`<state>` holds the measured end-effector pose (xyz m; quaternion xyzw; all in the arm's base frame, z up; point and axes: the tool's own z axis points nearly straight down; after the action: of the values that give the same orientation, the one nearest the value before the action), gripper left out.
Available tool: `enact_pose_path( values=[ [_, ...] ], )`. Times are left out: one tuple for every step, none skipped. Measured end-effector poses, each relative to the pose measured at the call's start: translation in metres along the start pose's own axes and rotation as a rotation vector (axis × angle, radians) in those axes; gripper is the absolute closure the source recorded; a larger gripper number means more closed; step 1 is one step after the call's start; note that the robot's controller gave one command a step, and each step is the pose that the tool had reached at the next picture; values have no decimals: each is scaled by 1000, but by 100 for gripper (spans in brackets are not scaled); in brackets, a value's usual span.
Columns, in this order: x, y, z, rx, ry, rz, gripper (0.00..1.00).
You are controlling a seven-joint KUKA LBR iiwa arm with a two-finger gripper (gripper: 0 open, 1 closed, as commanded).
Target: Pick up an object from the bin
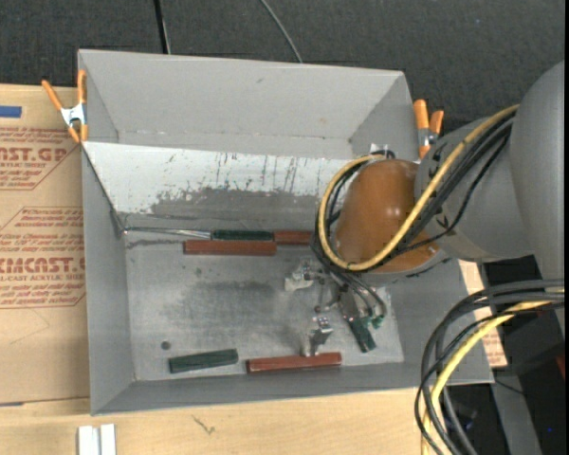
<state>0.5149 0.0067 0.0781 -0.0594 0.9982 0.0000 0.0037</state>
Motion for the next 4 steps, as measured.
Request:
enact_pose_path(
  values=[
    [6,3,1,4,-22,0,0],
    [18,29,-11,4,-30,2,0],
    [11,84,-20,0,-7,20,0],
    [8,115,-13,-6,-22,11,0]
  ],
)
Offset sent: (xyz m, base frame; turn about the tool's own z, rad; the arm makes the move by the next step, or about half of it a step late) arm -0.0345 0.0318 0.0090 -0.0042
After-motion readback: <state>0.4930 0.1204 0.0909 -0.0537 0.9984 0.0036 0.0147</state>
